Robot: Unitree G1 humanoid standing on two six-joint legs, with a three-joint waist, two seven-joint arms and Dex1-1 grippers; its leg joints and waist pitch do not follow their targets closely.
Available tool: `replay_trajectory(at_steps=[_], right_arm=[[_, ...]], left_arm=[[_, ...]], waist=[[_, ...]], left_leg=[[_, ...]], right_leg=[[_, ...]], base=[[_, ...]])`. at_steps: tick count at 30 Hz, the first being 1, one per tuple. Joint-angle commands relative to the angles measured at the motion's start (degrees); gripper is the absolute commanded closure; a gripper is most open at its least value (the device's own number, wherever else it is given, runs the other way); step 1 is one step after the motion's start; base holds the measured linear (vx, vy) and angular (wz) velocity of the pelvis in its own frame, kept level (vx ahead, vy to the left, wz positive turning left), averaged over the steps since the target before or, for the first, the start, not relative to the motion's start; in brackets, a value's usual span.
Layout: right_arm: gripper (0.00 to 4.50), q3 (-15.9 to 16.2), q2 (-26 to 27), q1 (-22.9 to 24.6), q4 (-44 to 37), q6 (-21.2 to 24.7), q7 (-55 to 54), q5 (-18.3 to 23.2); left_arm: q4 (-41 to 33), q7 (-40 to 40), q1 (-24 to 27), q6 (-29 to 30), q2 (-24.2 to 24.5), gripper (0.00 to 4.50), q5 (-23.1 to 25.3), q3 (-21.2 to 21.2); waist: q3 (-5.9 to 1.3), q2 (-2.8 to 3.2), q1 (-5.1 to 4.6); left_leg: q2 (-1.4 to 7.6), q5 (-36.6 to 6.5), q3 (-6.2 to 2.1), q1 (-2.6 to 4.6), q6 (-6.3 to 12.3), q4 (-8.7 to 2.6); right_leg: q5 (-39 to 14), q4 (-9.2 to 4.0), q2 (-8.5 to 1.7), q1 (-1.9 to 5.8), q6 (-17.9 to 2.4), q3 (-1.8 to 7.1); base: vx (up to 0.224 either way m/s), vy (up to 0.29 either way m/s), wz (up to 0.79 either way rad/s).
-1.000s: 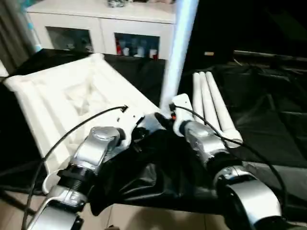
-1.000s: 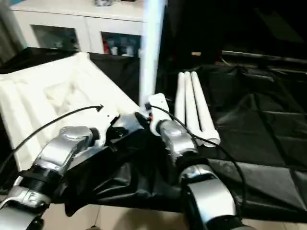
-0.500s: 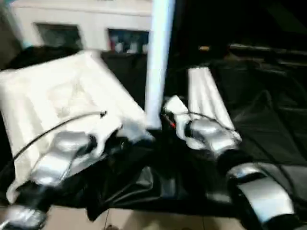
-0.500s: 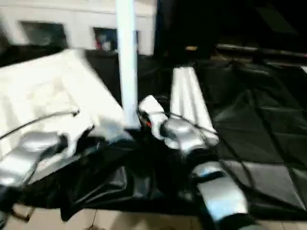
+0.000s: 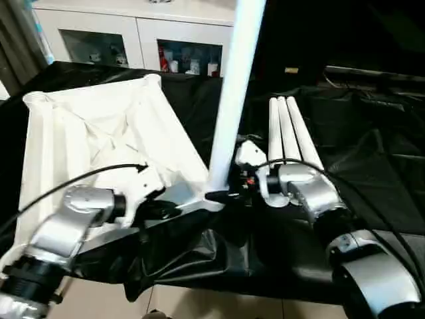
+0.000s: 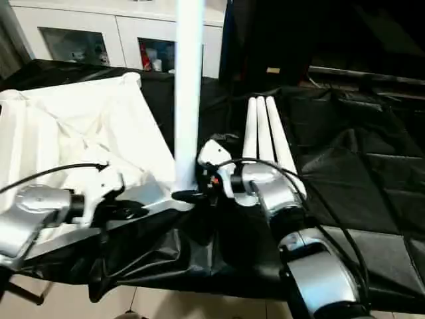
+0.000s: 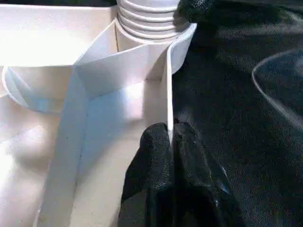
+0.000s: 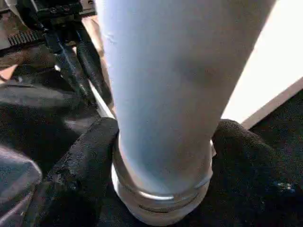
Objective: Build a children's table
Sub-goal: Rotate leg to tighten
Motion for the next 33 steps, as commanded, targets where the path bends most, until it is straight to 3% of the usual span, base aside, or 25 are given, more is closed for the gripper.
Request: replay_trajectory(at_steps=[1,5,9,12,13,14,16,17,18,19,20,22,23,27,29,33], right_arm=[[1.38,0.2,-0.4,0.0,-0.5,0.4,0.2,0.4],[1.72,0.9,0.7,1.6,-0.5,1.1,-1.1,-0.6],[1.78,0.7,2.5,2.0,2.9,0.2,-11.8,-3.3],[1.8,-2.9,6.8,1.0,7.5,2.9,-25.4,-2.4],[1.81,-4.1,8.5,0.5,8.8,3.8,-29.8,-1.8],[1.81,-4.4,9.0,0.3,9.2,4.2,-31.2,-1.7],[1.81,-5.2,11.2,-0.6,10.9,4.9,-37.7,-1.8],[1.81,-5.9,13.1,-1.6,12.5,5.3,-42.1,-1.5],[1.81,-7.1,16.2,-3.2,14.8,5.9,-48.3,-0.7],[1.81,-7.4,17.2,-3.7,15.5,5.9,-49.3,-0.6],[1.81,-7.4,18.7,-4.3,16.2,4.9,-49.1,-0.7],[1.81,-7.6,19.2,-4.5,16.3,4.4,-48.0,-0.3],[1.12,-7.9,19.5,-4.6,16.3,4.0,-47.2,-0.2],[0.99,-8.3,19.1,-5.2,16.1,2.7,-45.3,-0.3],[0.82,-8.1,17.1,-5.8,16.0,0.6,-42.1,-0.9],[0.82,-6.9,14.0,-5.1,14.3,-0.3,-36.2,-1.6]], left_arm=[[-2.6,-2.2,-0.3,-1.2,0.1,4.5,-1.1,-0.6],[-1.7,0.0,-0.7,-1.0,-1.0,4.5,-0.1,-0.6],[1.0,5.9,-2.3,0.2,-4.0,4.5,1.3,-0.2],[4.9,13.9,-5.1,2.9,-8.7,4.5,3.1,0.7],[6.3,17.0,-6.2,4.1,-10.5,4.5,3.8,1.1],[6.8,18.3,-6.5,4.6,-11.2,4.5,4.1,1.3],[9.4,24.2,-8.4,7.2,-14.7,4.5,4.8,2.8],[11.8,28.6,-10.0,7.9,-17.5,4.5,5.1,4.2],[15.1,34.5,-12.5,8.1,-21.8,4.5,5.0,5.8],[15.9,35.8,-13.1,7.8,-22.9,4.5,4.9,5.8],[17.1,36.9,-14.1,6.7,-24.9,4.5,5.0,5.2],[17.1,36.5,-14.3,6.1,-25.4,4.5,5.0,4.6],[17.1,35.7,-14.3,5.1,-25.5,4.5,5.4,3.7],[15.4,31.8,-13.2,3.2,-24.0,4.5,6.0,1.7],[13.0,25.1,-11.1,0.2,-20.6,4.5,5.9,0.1],[10.6,19.3,-9.0,-1.5,-17.0,4.5,5.1,-0.8]], waist=[[-4.27,0.96,-0.18],[-4.2,0.82,-0.14],[-4.05,0.91,-0.38],[-3.73,1.16,-0.65],[-3.48,0.98,-0.84],[-3.47,1.17,-0.88],[-3.41,0.98,-0.96],[-3.45,1.6,-0.8],[-3.51,1.17,-0.98],[-3.52,1.09,-0.78],[-3.65,0.76,-0.48],[-3.74,0.95,-0.21],[-3.94,0.97,-0.12],[-4.03,1.34,-0.37],[-4.21,1.33,-0.87],[-4.27,1.54,-1.29]], left_leg=[[1.23,-9.8,0.11,0.62,2.11,-3.92],[1.21,-10.6,0.07,0.67,1.48,-4.01],[1.14,-11.2,-0.01,0.75,0.32,-4.21],[0.98,-14.5,-0.08,1.07,-1.27,-4.43],[0.87,-16.8,-0.2,1.38,-2.09,-4.58],[0.88,-17.6,-0.29,1.47,-2.49,-4.61],[0.8,-19.3,-0.38,1.78,-2.62,-4.67],[0.73,-19.6,-0.52,1.93,-2.77,-4.64],[0.53,-20.0,-0.26,2.24,-2.87,-4.41],[0.52,-20.2,-0.31,2.44,-2.83,-4.42],[0.41,-19.5,-0.25,2.09,-2.08,-4.39],[0.51,-17.7,-0.26,1.57,-1.17,-4.52],[0.61,-16.4,-0.31,1.25,-0.76,-4.56],[0.62,-15.0,-0.37,0.67,-0.2,-4.66],[0.65,-14.5,-0.51,0.3,-0.12,-4.67],[0.77,-12.9,-0.33,0.61,0.6,-4.43]], right_leg=[[-4.7,-3.37,-3.1,3.41,-14.3,2.58],[-6.4,-3.57,-3.26,3.44,-13.7,2.67],[-7.9,-3.78,-3.24,3.31,-13.2,2.71],[-13.4,-4.43,-3.28,3.14,-11.8,2.82],[-17.9,-4.88,-3.36,3.01,-10.7,2.79],[-19.6,-5.04,-3.49,3.06,-10.2,2.81],[-22.7,-5.5,-3.45,2.73,-8.8,2.82],[-22.8,-5.56,-3.48,2.62,-8.7,2.79],[-23.5,-5.87,-3.3,2.3,-8.3,2.77],[-23.7,-5.98,-3.25,2.21,-8.0,2.7],[-23.7,-5.91,-3.38,2.41,-7.5,2.74],[-21.7,-5.78,-3.42,2.64,-7.0,2.76],[-19.7,-5.49,-3.48,2.88,-7.1,2.77],[-16.3,-5.06,-3.47,3.27,-7.9,2.65],[-15.3,-4.89,-3.54,3.64,-8.2,2.61],[-12.8,-4.75,-3.53,3.47,-10.2,2.7]], base=[[0.0,0.0,0.0],[0.0,0.0,0.0],[0.0,0.0,0.0],[0.0,0.0,0.0],[0.0,0.0,0.0],[0.0,0.0,0.0],[0.0,0.0,0.0],[0.0,0.0,0.0],[0.0,0.0,0.0],[0.0,0.0,0.0],[0.0,0.0,0.0],[0.0,0.0,0.0],[0.0,0.0,0.0],[0.0,0.0,0.0],[0.0,0.0,0.0],[0.0,0.0,0.0]])
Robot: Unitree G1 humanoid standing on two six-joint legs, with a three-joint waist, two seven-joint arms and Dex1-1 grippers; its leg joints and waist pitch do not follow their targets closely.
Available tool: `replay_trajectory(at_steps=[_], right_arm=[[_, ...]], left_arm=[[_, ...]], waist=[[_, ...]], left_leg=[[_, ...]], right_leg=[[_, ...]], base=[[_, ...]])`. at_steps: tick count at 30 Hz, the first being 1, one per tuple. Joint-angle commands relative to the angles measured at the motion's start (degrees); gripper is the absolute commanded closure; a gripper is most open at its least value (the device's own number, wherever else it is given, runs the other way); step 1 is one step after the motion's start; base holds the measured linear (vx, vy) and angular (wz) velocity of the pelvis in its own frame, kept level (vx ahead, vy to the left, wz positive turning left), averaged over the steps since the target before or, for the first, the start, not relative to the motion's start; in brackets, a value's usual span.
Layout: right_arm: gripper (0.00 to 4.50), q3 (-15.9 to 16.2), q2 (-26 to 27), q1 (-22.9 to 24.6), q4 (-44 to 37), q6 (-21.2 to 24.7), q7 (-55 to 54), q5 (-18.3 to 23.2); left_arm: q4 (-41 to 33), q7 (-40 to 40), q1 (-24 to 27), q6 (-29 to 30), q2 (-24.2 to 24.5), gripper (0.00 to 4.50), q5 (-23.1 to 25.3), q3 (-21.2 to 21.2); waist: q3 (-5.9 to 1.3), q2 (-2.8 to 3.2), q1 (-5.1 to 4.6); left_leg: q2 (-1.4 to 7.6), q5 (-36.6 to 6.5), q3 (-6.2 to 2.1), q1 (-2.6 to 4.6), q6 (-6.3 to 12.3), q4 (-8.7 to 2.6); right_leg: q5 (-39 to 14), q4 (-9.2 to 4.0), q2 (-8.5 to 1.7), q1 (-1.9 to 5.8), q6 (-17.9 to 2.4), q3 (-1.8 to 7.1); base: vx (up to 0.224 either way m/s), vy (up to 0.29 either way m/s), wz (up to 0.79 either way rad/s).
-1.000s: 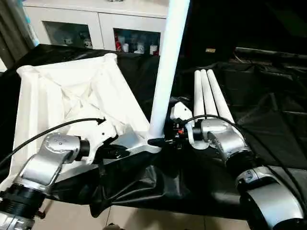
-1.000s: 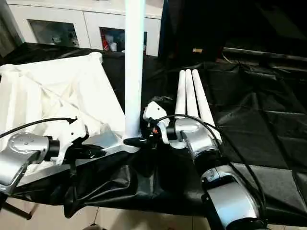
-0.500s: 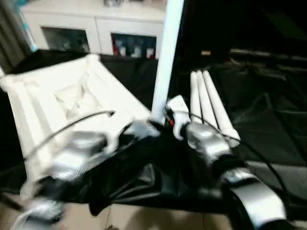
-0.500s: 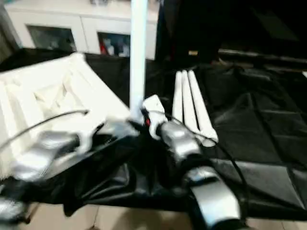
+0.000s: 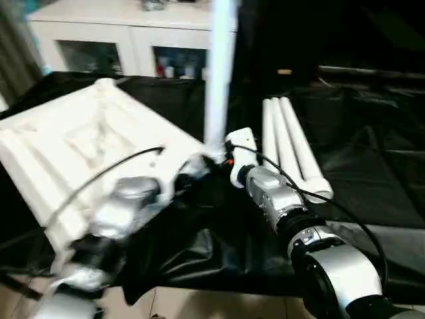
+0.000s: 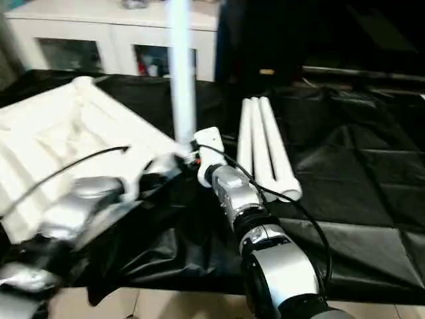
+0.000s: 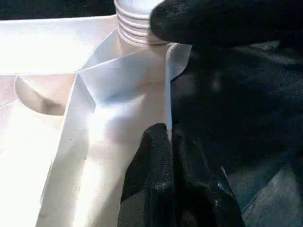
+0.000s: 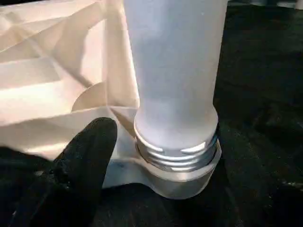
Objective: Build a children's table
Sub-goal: Rotate leg to tighten
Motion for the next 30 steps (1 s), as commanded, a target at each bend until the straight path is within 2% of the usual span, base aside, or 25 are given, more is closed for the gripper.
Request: replay_trajectory(at_steps=[1,5,8,10,12,13,15,16,18,21,23,27,29,30], right_arm=[[0.82,3.1,0.0,0.9,-0.7,-0.2,6.4,-1.4],[0.82,4.7,-3.9,2.3,-2.7,-1.8,12.4,-2.3],[0.82,5.6,-6.7,3.5,-4.7,-2.9,16.4,-2.5],[0.82,6.9,-9.1,4.7,-6.9,-4.1,21.7,-3.0],[0.82,7.9,-10.7,5.5,-8.5,-4.8,25.5,-3.3],[0.82,8.5,-11.8,5.9,-9.8,-4.4,28.5,-2.9],[0.82,8.7,-12.2,6.1,-10.2,-4.2,29.5,-2.6],[0.82,8.5,-12.6,6.1,-10.7,-3.8,30.9,-2.1],[1.15,8.0,-12.9,6.0,-11.3,-2.8,32.7,-0.9],[1.27,7.8,-12.9,6.2,-12.0,-2.1,33.9,-0.2],[1.58,8.1,-12.5,6.8,-12.8,-1.3,35.2,0.5],[1.76,7.8,-10.6,7.6,-12.2,-0.1,33.1,0.7],[1.77,6.4,-8.1,6.9,-9.2,0.3,24.8,-0.1],[1.77,5.4,-6.6,6.2,-7.4,1.4,20.4,0.0]], left_arm=[[-4.4,-6.1,0.6,-4.0,-0.1,4.5,-1.9,-2.6],[-6.7,-10.9,2.5,-4.4,3.2,4.5,-3.0,-2.9],[-8.8,-15.0,3.9,-4.4,5.5,4.5,-4.5,-3.4],[-10.3,-19.0,5.0,-4.8,7.7,4.5,-5.6,-4.1],[-11.1,-21.4,5.6,-5.1,9.0,4.5,-6.3,-4.3],[-11.4,-22.3,5.8,-5.0,9.9,4.5,-6.3,-4.3],[-11.5,-22.7,5.8,-5.0,10.1,4.5,-6.2,-4.3],[-11.5,-23.0,5.8,-5.1,10.5,4.5,-6.3,-4.1],[-11.6,-23.7,5.9,-5.1,11.0,4.5,-6.4,-3.8],[-11.8,-24.2,5.9,-5.1,11.3,4.5,-6.5,-3.7],[-12.0,-24.1,5.9,-4.9,11.5,4.5,-7.0,-3.7],[-11.4,-21.6,5.5,-3.7,10.1,4.5,-6.9,-2.9],[-8.8,-16.3,4.1,-1.8,7.6,4.5,-5.3,-2.0],[-7.0,-12.8,3.0,-0.2,6.0,4.5,-4.4,-1.4]], waist=[[-3.98,0.19,0.2],[-4.31,0.4,0.4],[-4.42,0.43,0.77],[-4.37,0.7,1.33],[-4.22,0.41,1.46],[-4.0,0.42,1.48],[-3.93,0.38,1.46],[-3.9,0.57,1.43],[-3.86,0.39,1.42],[-3.97,0.33,1.44],[-4.12,0.16,1.48],[-4.16,0.38,1.56],[-4.01,0.33,1.33],[-3.85,0.5,1.23]], left_leg=[[0.93,-11.6,-0.22,-0.41,1.1,-3.94],[1.08,-8.5,0.13,0.1,2.69,-3.49],[1.08,-5.8,0.36,-0.14,4.38,-3.14],[1.21,-6.5,0.44,-0.08,4.61,-3.12],[1.19,-7.8,0.42,-0.21,4.2,-3.24],[1.26,-9.6,0.45,-0.2,3.7,-3.36],[1.28,-10.3,0.39,-0.24,3.31,-3.44],[1.26,-11.2,0.31,-0.18,2.77,-3.48],[1.26,-11.9,0.3,-0.07,2.34,-3.56],[1.27,-11.1,0.23,-0.1,2.19,-3.54],[1.21,-9.6,0.28,-0.17,2.62,-3.41],[1.21,-8.6,0.31,-0.17,3.02,-3.33],[1.14,-9.4,0.27,-0.16,2.31,-3.48],[1.06,-10.3,0.2,-0.09,1.38,-3.61]], right_leg=[[-10.8,-4.33,-3.49,3.17,-11.3,2.55],[-3.3,-3.56,-3.31,3.03,-14.1,2.53],[1.5,-2.98,-3.11,3.1,-15.8,2.41],[0.9,-3.05,-3.16,3.02,-15.7,2.4],[-0.8,-3.14,-3.12,3.13,-15.2,2.37],[-3.6,-3.46,-3.19,3.03,-14.8,2.43],[-5.1,-3.54,-3.2,3.06,-14.5,2.46],[-6.6,-3.67,-3.28,3.0,-14.2,2.49],[-8.2,-3.9,-3.26,2.98,-13.9,2.54],[-7.6,-3.76,-3.26,3.0,-13.7,2.54],[-5.5,-3.51,-3.16,3.02,-14.1,2.51],[-3.7,-3.36,-3.17,2.94,-14.6,2.48],[-5.0,-3.58,-3.22,2.88,-14.5,2.51],[-7.2,-3.85,-3.32,2.84,-14.1,2.56]], base=[[0.0,0.0,0.0],[0.0,0.0,0.0],[0.0,0.0,0.0],[0.0,0.0,0.0],[0.0,0.0,0.0],[0.0,0.0,0.0],[0.0,0.0,0.0],[0.0,0.0,0.0],[0.0,0.0,0.0],[0.0,0.0,0.0],[0.0,0.0,0.0],[0.0,0.0,0.0],[0.0,0.0,0.0],[0.0,0.0,0.0]])
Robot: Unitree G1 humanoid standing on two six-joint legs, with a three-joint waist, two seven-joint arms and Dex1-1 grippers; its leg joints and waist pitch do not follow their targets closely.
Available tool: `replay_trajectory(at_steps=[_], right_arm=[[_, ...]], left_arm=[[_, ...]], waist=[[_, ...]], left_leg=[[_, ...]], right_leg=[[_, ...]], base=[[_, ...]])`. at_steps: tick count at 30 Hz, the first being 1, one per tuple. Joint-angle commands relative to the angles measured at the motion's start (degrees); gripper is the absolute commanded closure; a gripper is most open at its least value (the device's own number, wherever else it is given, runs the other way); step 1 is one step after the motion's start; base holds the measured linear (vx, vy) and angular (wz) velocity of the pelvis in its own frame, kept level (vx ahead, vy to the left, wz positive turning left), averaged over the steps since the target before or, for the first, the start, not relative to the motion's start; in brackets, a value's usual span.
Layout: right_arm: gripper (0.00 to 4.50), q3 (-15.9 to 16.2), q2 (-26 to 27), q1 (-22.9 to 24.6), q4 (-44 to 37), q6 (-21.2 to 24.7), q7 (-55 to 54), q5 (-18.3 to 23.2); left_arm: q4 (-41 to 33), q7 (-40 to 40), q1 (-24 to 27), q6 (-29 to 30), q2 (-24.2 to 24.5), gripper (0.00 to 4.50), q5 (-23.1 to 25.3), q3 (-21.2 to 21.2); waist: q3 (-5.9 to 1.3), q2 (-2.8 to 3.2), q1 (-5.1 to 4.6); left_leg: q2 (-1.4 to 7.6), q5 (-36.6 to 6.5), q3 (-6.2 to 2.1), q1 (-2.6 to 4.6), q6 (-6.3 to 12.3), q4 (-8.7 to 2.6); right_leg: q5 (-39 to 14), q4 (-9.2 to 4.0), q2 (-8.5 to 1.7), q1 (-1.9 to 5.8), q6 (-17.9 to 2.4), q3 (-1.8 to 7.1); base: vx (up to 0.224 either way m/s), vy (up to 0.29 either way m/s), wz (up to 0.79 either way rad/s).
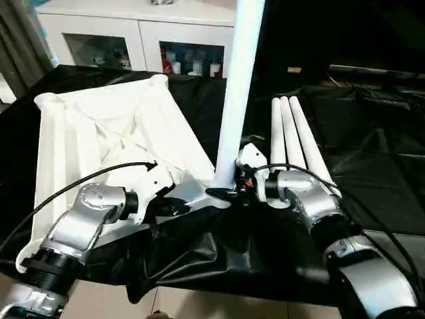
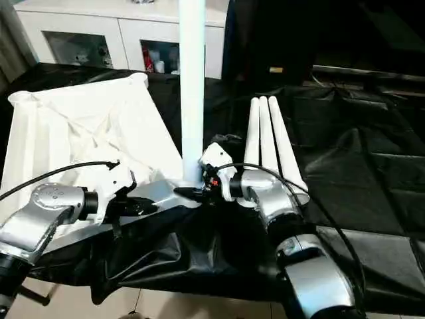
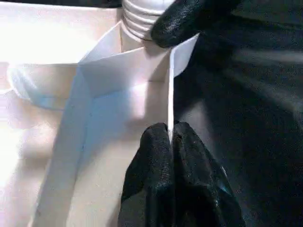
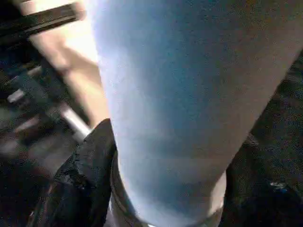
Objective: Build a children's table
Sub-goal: Rotate leg to tighten
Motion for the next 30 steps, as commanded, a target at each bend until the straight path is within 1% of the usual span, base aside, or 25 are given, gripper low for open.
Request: replay_trajectory(at_steps=[1,2,4,5,7,9,10,11,12,14,15,16,17,18,19,20,21,22,23,24,25,26,27,28,30], right_arm=[[1.78,-0.7,2.2,-0.6,2.2,2.1,-4.6,0.0],[1.78,-2.7,5.8,-2.1,5.9,3.7,-15.2,0.3],[1.78,-4.1,9.0,-3.2,8.7,4.6,-24.9,0.5],[1.78,-4.2,9.3,-3.3,8.9,4.6,-25.7,0.5],[1.78,-5.2,11.9,-4.2,10.8,5.4,-32.5,0.9],[1.78,-5.0,14.0,-4.7,11.6,5.4,-33.2,1.1],[1.22,-4.8,14.8,-5.1,11.9,5.1,-32.5,1.0],[1.08,-4.7,15.1,-5.2,12.0,4.9,-32.1,0.8],[1.09,-4.5,15.6,-5.4,12.0,4.3,-30.4,0.7],[0.86,-4.3,15.6,-5.4,11.8,3.9,-29.4,0.6],[0.86,-4.4,15.6,-5.6,11.9,3.1,-29.1,0.2],[0.7,-4.6,15.0,-5.7,11.6,1.3,-30.3,-0.4],[0.7,-5.2,14.1,-5.7,11.0,-0.7,-31.9,-0.6],[0.7,-5.7,13.3,-5.4,10.0,-2.0,-33.0,-0.3],[0.7,-6.2,12.5,-5.0,8.8,-2.7,-33.6,0.0],[0.7,-6.4,12.0,-4.6,7.9,-3.2,-34.0,0.2],[0.7,-6.3,11.5,-4.2,6.9,-3.6,-33.8,0.2],[0.7,-6.2,10.9,-3.5,5.6,-3.8,-33.2,0.3],[0.7,-6.1,10.6,-3.2,5.0,-3.9,-32.9,0.4],[0.61,-5.9,9.6,-1.7,1.9,-4.0,-32.1,-0.1],[0.61,-5.9,9.4,-1.4,1.3,-4.0,-32.0,-0.3],[0.61,-5.9,9.2,-1.0,0.4,-4.1,-31.8,-0.7],[0.61,-5.7,9.1,-0.6,-0.4,-4.2,-32.0,-0.9],[0.61,-5.4,9.0,0.0,-1.6,-4.3,-32.2,-1.1],[0.61,-5.2,9.0,1.3,-4.6,-4.0,-32.4,-0.7]], left_arm=[[0.7,3.7,-2.3,1.5,-1.9,4.5,0.4,0.8],[6.4,13.7,-5.7,3.6,-6.4,4.5,2.3,2.8],[11.7,22.4,-9.1,4.6,-10.5,4.5,3.3,4.9],[12.2,23.1,-9.3,4.7,-10.8,4.5,3.3,5.1],[16.3,29.2,-12.1,4.0,-13.8,4.5,3.3,6.7],[18.9,32.0,-13.9,2.4,-15.5,4.5,3.4,7.1],[19.7,32.6,-14.6,1.6,-16.1,4.5,3.7,6.9],[20.0,32.7,-14.8,1.4,-16.2,4.5,3.8,6.8],[19.6,32.1,-14.8,0.9,-16.4,4.5,4.4,6.1],[18.4,31.1,-14.4,0.8,-16.3,4.5,4.7,5.3],[17.8,30.4,-14.1,1.1,-16.5,4.5,5.1,4.9],[17.1,29.8,-13.7,0.6,-16.5,4.5,5.5,4.5],[17.5,30.1,-13.9,0.2,-16.7,4.5,5.6,4.5],[18.3,30.6,-14.2,-1.0,-16.7,4.5,5.7,4.4],[19.9,31.8,-15.0,-3.3,-16.8,4.5,5.9,4.6],[21.3,32.7,-15.7,-5.1,-16.9,4.5,6.0,4.8],[22.6,33.3,-16.4,-6.7,-17.2,4.5,5.7,5.2],[24.4,33.3,-17.3,-10.2,-18.0,4.5,4.7,6.1],[25.1,33.3,-17.6,-11.7,-18.4,4.5,4.3,6.5],[27.3,31.9,-18.7,-16.9,-19.3,4.06,4.1,6.5],[27.5,31.8,-18.8,-17.4,-19.4,4.06,4.4,6.4],[27.9,31.6,-19.0,-18.1,-19.6,3.95,4.9,6.1],[28.1,31.6,-19.2,-18.1,-19.8,3.89,4.8,6.5],[28.1,31.8,-19.5,-18.3,-20.1,3.75,4.7,7.0],[28.4,33.9,-19.9,-19.6,-20.1,3.51,5.2,7.5]], waist=[[-3.75,0.49,-0.36],[-3.72,0.46,-0.55],[-3.77,0.45,-0.37],[-3.74,0.44,-0.33],[-3.51,0.08,-0.25],[-3.58,0.21,-0.09],[-3.69,0.17,0.12],[-3.7,0.14,0.14],[-3.76,0.44,0.19],[-3.73,0.31,-0.32],[-3.59,-0.06,-1.35],[-3.95,0.17,-2.01],[-4.43,-0.14,-1.78],[-4.41,-0.27,-1.67],[-4.41,-0.16,-1.44],[-4.37,-0.22,-1.23],[-4.69,-0.07,-0.71],[-4.71,0.23,-0.6],[-4.54,0.1,-0.45],[-4.52,0.79,-0.2],[-4.4,0.53,-0.04],[-4.56,0.34,0.32],[-4.48,0.34,0.41],[-4.3,1.06,0.18],[-4.34,0.61,0.06]], left_leg=[[0.93,-12.0,0.03,0.66,0.39,-4.17],[0.88,-12.6,0.14,0.78,-0.53,-4.15],[0.85,-13.9,0.0,1.17,-1.45,-4.23],[0.85,-13.8,-0.02,1.13,-1.53,-4.24],[0.58,-15.9,-0.02,1.16,-1.69,-4.37],[0.54,-16.3,-0.02,1.39,-1.59,-4.38],[0.55,-16.1,-0.02,1.31,-1.29,-4.38],[0.54,-15.8,-0.03,1.17,-1.06,-4.41],[0.65,-14.9,-0.12,0.77,-0.64,-4.47],[0.65,-15.1,-0.32,0.22,-0.6,-4.65],[0.26,-14.6,-0.73,-1.26,-0.73,-4.97],[0.42,-14.0,-1.13,-1.38,-0.92,-4.96],[0.73,-12.3,-0.83,0.06,-0.42,-4.29],[0.71,-11.0,-0.54,0.31,0.29,-4.15],[0.58,-8.0,-0.42,-0.19,1.39,-4.01],[0.42,-6.8,-0.39,-0.46,1.88,-4.01],[0.47,-5.1,-0.08,0.12,2.82,-3.61],[0.52,-3.7,-0.12,-0.17,3.73,-3.59],[0.43,-4.0,0.04,-0.09,4.31,-3.54],[0.51,-5.3,-0.02,0.05,4.4,-3.56],[0.52,-6.2,0.16,0.18,4.55,-3.61],[0.71,-7.1,0.14,0.47,4.29,-3.65],[0.91,-7.9,0.05,0.31,3.8,-3.85],[0.98,-9.5,0.02,0.38,2.89,-3.95],[0.83,-9.8,-0.11,0.14,2.05,-4.05]], right_leg=[[-10.1,-4.3,-3.27,3.12,-13.3,2.63],[-11.9,-4.44,-3.17,2.98,-12.5,2.76],[-15.2,-4.89,-3.36,2.91,-11.3,2.75],[-15.4,-4.94,-3.39,2.82,-11.1,2.75],[-19.4,-5.49,-3.35,2.67,-9.1,2.67],[-19.9,-5.64,-3.25,2.41,-8.3,2.68],[-18.9,-5.59,-3.29,2.51,-8.2,2.68],[-18.2,-5.53,-3.29,2.59,-8.2,2.69],[-16.3,-5.28,-3.37,2.88,-8.4,2.66],[-15.6,-5.11,-3.29,3.25,-8.0,2.53],[-16.8,-4.82,-3.12,4.41,-6.7,2.0],[-17.4,-4.98,-3.6,4.45,-6.2,1.94],[-14.4,-5.08,-3.6,3.59,-7.7,2.14],[-11.7,-4.94,-3.53,3.27,-9.0,2.31],[-7.2,-4.36,-3.5,3.67,-10.9,2.38],[-5.7,-4.34,-3.22,3.75,-10.9,2.25],[-1.9,-3.92,-3.18,3.49,-11.8,2.37],[1.6,-3.43,-3.1,3.6,-12.8,2.34],[1.8,-3.77,-2.99,3.42,-12.9,2.29],[1.1,-3.72,-3.15,3.45,-13.2,2.3],[0.2,-4.22,-3.08,3.32,-12.8,2.33],[-0.2,-4.03,-3.18,3.35,-12.9,2.4],[-1.4,-4.07,-3.39,3.48,-13.0,2.38],[-2.5,-4.34,-3.24,3.27,-12.7,2.31],[-3.1,-4.1,-3.28,3.66,-12.3,2.3]], base=[[0.0,0.0,0.0],[0.0,0.0,0.0],[0.0,0.0,0.0],[0.0,0.0,0.0],[0.0,0.0,0.0],[0.0,0.0,0.0],[0.0,0.0,0.0],[0.0,0.0,0.0],[0.0,0.0,0.0],[-0.005,0.002,-0.1],[-0.013,0.004,-0.2],[-0.001,-0.002,-0.2],[0.0,0.0,0.0],[0.0,0.0,0.0],[0.0,0.0,0.0],[0.0,0.0,0.0],[0.0,0.0,0.0],[0.0,0.0,0.0],[0.0,0.0,0.0],[0.0,0.0,0.0],[0.0,0.0,0.0],[0.0,0.0,0.0],[0.0,0.0,0.0],[0.0,0.0,0.0],[0.0,0.0,0.0]])
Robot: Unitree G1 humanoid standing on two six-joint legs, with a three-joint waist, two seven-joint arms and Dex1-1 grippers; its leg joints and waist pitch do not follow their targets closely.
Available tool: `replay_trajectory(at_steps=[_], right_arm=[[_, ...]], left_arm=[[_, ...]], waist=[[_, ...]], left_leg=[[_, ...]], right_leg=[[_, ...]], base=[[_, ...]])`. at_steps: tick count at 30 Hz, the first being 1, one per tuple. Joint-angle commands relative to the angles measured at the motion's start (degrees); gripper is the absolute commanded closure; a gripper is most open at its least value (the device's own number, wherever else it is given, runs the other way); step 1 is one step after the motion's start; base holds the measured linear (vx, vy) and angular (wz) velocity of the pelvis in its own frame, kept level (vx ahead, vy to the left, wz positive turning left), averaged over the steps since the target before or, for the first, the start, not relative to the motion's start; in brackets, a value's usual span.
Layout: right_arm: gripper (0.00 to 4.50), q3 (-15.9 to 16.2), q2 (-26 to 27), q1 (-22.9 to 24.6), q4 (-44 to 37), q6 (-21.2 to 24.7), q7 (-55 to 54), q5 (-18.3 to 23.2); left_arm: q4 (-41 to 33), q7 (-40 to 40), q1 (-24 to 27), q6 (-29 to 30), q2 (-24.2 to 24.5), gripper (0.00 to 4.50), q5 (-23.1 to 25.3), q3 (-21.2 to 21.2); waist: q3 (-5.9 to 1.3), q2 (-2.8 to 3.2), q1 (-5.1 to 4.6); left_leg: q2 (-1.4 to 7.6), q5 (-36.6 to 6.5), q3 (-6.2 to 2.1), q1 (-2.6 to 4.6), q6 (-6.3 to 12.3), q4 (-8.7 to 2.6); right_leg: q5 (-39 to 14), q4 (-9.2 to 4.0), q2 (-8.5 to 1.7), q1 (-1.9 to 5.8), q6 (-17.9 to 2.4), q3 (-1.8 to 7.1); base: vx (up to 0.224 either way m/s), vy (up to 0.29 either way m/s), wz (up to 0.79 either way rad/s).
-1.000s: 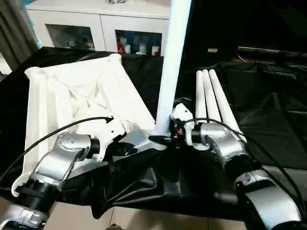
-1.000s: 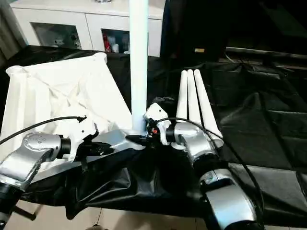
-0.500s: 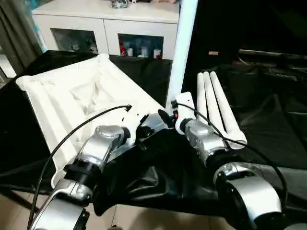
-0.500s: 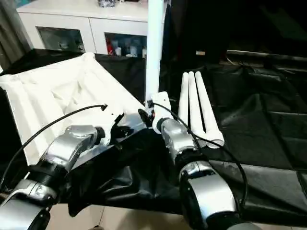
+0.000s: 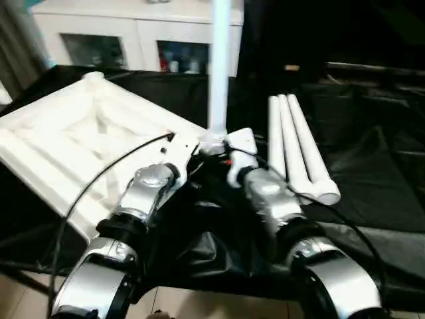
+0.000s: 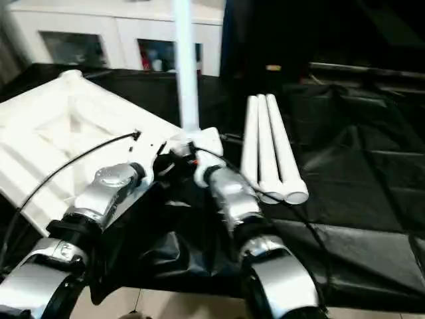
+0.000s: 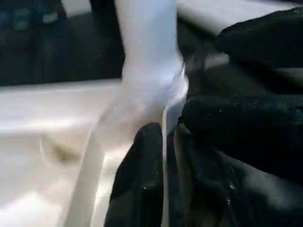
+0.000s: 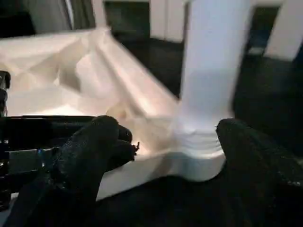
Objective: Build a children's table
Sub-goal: Rotate leg to tighten
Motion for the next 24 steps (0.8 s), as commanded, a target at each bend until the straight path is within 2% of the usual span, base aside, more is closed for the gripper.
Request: replay_trajectory(at_steps=[1,4,8,9,10,11,12,13,15,16,17,18,19,20,21,22,23,24], right_arm=[[0.61,0.9,0.0,1.5,-2.1,0.8,0.0,-0.6],[0.61,0.6,-0.4,2.8,-6.0,2.4,-0.7,0.1],[0.61,1.6,-1.2,4.3,-10.0,4.8,0.3,-0.5],[0.61,2.1,-1.9,4.9,-11.6,6.6,0.8,-1.0],[0.61,2.1,-1.9,4.9,-11.6,6.6,0.8,-1.0],[0.61,2.3,-2.4,5.1,-12.6,7.4,1.0,-1.1],[0.61,2.4,-2.9,5.7,-14.7,9.0,1.4,-0.9],[0.61,2.4,-3.0,6.0,-15.6,9.6,1.5,-0.8],[0.61,2.4,-3.0,6.5,-17.0,10.7,1.5,-0.5],[0.61,2.8,-2.7,7.1,-17.7,11.7,1.6,-0.5],[0.61,3.0,-2.7,7.2,-17.8,12.0,1.6,-0.5],[0.61,3.2,-2.5,7.5,-17.9,12.3,1.6,-0.7],[0.61,3.7,-2.4,7.9,-18.3,12.9,1.7,-0.8],[0.61,4.4,-2.3,8.3,-18.8,13.6,1.9,-1.0],[0.61,4.8,-2.3,8.5,-19.0,13.8,2.0,-1.1],[0.61,6.0,-2.2,9.1,-19.8,14.6,2.6,-1.6],[0.61,6.0,-2.2,9.1,-19.8,14.6,2.6,-1.6],[0.61,6.9,-1.9,10.0,-21.4,16.0,3.1,-1.7]], left_arm=[[-0.8,1.6,-2.0,-2.4,-0.6,3.48,-0.1,0.6],[0.0,4.4,-2.0,-3.6,1.3,3.29,0.9,1.3],[-1.9,5.4,-0.4,-2.2,3.6,3.29,1.2,2.4],[-7.9,6.7,2.5,2.6,5.9,3.29,2.5,3.4],[-7.9,6.7,2.5,2.6,5.9,3.29,2.5,3.4],[-13.0,7.8,4.7,6.7,7.2,3.29,3.2,4.6],[-22.5,9.4,8.7,12.8,9.3,3.29,4.1,7.2],[-25.1,9.9,9.7,14.2,9.8,3.29,4.3,7.9],[-33.7,10.8,13.1,18.2,10.4,3.29,5.1,10.6],[-41.6,11.7,17.2,22.0,10.9,3.29,7.4,12.5],[-43.9,11.9,18.5,23.1,11.1,3.29,8.3,13.0],[-46.8,12.1,20.4,24.6,11.3,3.29,9.6,13.5],[-49.5,12.4,22.2,25.8,11.6,3.29,10.8,14.1],[-53.4,12.9,24.8,27.5,11.5,3.29,11.9,15.1],[-55.0,13.1,25.9,27.9,11.3,3.29,12.2,15.6],[-60.7,14.5,29.7,29.0,10.2,3.29,13.7,18.1],[-60.7,14.5,29.7,29.0,10.2,3.29,13.7,18.1],[-66.7,16.2,33.6,32.4,9.5,3.29,14.5,19.5]], waist=[[-4.3,0.63,-0.19],[-4.35,0.37,-0.32],[-4.39,0.49,-0.56],[-4.38,0.57,-0.67],[-4.43,0.62,-0.7],[-4.42,0.79,-0.97],[-4.31,0.84,-1.08],[-4.27,0.84,-1.35],[-4.07,1.05,-1.51],[-3.97,0.81,-1.45],[-4.02,0.68,-1.45],[-3.85,0.7,-1.6],[-3.68,0.57,-1.66],[-3.56,0.36,-1.65],[-3.5,0.44,-1.6],[-3.57,0.05,-1.54],[-3.61,0.2,-1.65],[-3.45,0.33,-1.58]], left_leg=[[0.83,-10.7,0.02,0.5,1.99,-3.86],[0.69,-10.1,-0.05,0.22,1.85,-3.85],[0.68,-9.5,-0.09,0.39,1.88,-3.77],[0.84,-9.4,-0.11,0.41,1.72,-3.81],[1.05,-9.3,-0.19,0.36,1.6,-3.83],[1.17,-9.5,-0.13,0.52,1.46,-3.82],[1.01,-9.4,-0.08,0.44,1.63,-3.82],[1.26,-9.2,-0.22,0.23,1.57,-3.96],[1.34,-11.2,-0.02,0.63,1.26,-4.04],[1.24,-11.5,0.04,0.68,1.32,-4.04],[1.41,-11.7,-0.03,0.65,1.14,-4.08],[1.48,-11.4,-0.04,0.39,1.29,-4.23],[1.11,-12.4,0.09,0.5,1.4,-4.19],[1.15,-13.3,0.07,0.5,1.24,-4.3],[1.23,-13.6,-0.1,0.35,1.07,-4.42],[1.25,-14.4,-0.08,0.51,0.86,-4.41],[1.41,-13.9,-0.25,0.21,0.89,-4.5],[1.13,-14.3,-0.06,0.41,0.88,-4.41]], right_leg=[[-4.4,-3.88,-3.15,3.9,-11.9,2.49],[-5.0,-3.84,-3.19,4.18,-11.1,2.55],[-4.1,-3.78,-3.01,4.05,-11.3,2.52],[-3.3,-3.58,-2.98,4.05,-11.8,2.51],[-2.8,-3.35,-3.12,4.18,-12.2,2.5],[-2.7,-3.31,-3.08,4.02,-12.5,2.46],[-2.9,-3.45,-2.89,3.87,-12.5,2.43],[-2.3,-3.22,-3.05,4.11,-12.9,2.38],[-5.3,-3.73,-2.87,3.66,-12.6,2.37],[-6.1,-3.99,-2.75,3.49,-12.5,2.38],[-6.3,-3.81,-2.9,3.63,-12.6,2.43],[-6.5,-3.88,-2.84,3.65,-12.3,2.39],[-8.9,-4.27,-2.57,3.3,-11.6,2.41],[-10.5,-4.4,-2.6,3.22,-11.1,2.47],[-11.4,-4.35,-2.76,3.4,-10.7,2.43],[-13.3,-4.54,-2.81,3.19,-9.9,2.47],[-12.6,-4.39,-2.93,3.45,-9.9,2.49],[-13.4,-4.76,-2.57,2.92,-9.2,2.51]], base=[[0.0,0.0,0.0],[0.0,0.0,0.0],[0.0,0.0,0.0],[0.0,0.0,0.0],[0.0,0.0,0.0],[0.0,0.0,0.0],[0.0,0.0,0.0],[0.0,0.0,0.0],[0.0,0.0,0.0],[0.0,0.0,0.0],[0.0,0.0,0.0],[0.0,0.0,0.0],[0.0,0.0,0.0],[0.0,0.0,0.0],[0.0,0.0,0.0],[0.0,0.0,0.0],[0.0,0.0,0.0],[0.0,0.0,0.0]])
